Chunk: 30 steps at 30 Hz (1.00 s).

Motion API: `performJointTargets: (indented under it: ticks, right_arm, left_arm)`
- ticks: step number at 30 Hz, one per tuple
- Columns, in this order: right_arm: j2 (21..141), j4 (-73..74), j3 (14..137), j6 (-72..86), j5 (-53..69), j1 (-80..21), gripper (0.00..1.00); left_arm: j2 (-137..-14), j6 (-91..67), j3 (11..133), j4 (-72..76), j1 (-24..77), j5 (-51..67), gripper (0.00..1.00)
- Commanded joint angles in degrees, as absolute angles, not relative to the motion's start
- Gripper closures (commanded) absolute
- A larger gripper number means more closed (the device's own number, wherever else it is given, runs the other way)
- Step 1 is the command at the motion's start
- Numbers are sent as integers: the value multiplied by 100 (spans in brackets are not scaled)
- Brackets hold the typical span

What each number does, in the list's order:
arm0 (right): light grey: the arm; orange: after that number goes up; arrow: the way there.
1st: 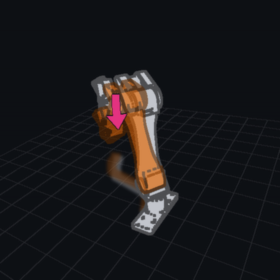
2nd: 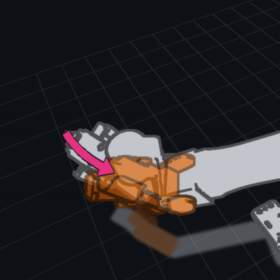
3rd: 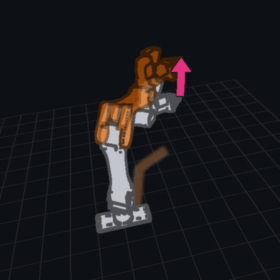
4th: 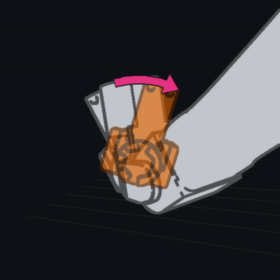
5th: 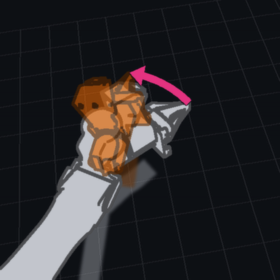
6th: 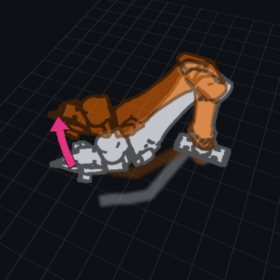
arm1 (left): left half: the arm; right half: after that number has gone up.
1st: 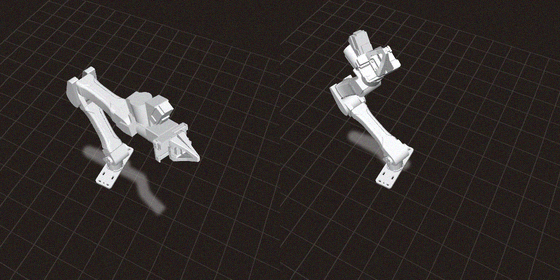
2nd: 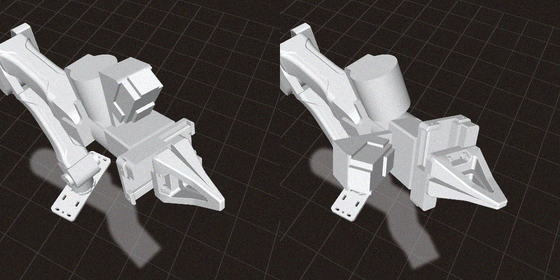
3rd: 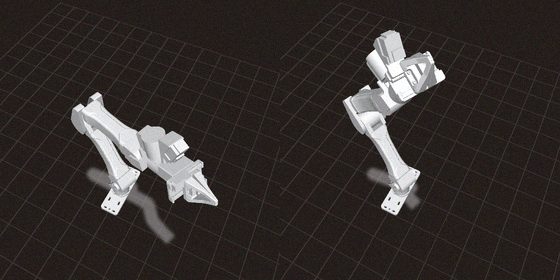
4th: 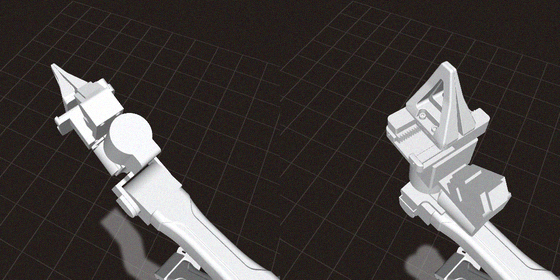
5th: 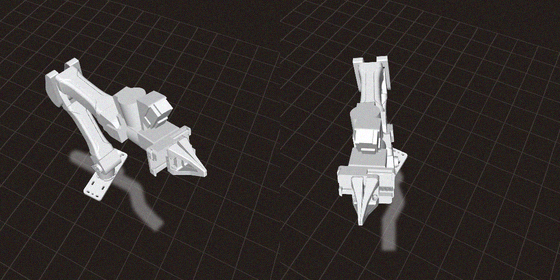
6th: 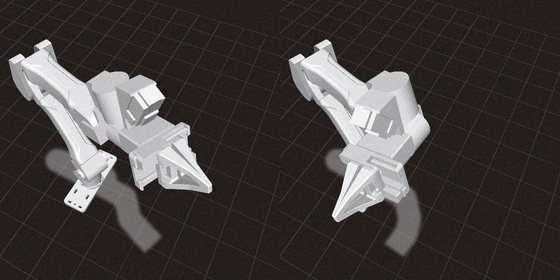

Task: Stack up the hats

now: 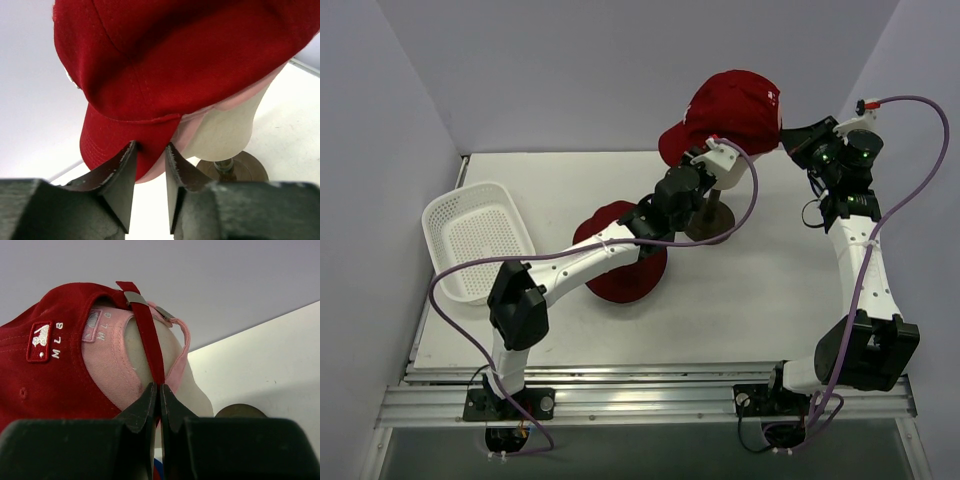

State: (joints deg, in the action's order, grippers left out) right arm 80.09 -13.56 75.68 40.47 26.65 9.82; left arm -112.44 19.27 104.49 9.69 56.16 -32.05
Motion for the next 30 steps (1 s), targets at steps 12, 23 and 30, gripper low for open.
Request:
performJointTargets:
  ticks: [12,23,30]
  right_arm:
    - [7884,-1063,7321,3981,3023,958,100]
    - [7928,-1055,7251,3999,2857,1011,100]
    - [7954,-1090,7251,4025,2900,1143,100]
  left_arm:
    - [-11452,2118,10249,1529,5836,-2980,97]
    - [-11716,2250,10195,1705,6038,-2558,98]
    - [-11839,2285,10099,1766,6100,-2426,98]
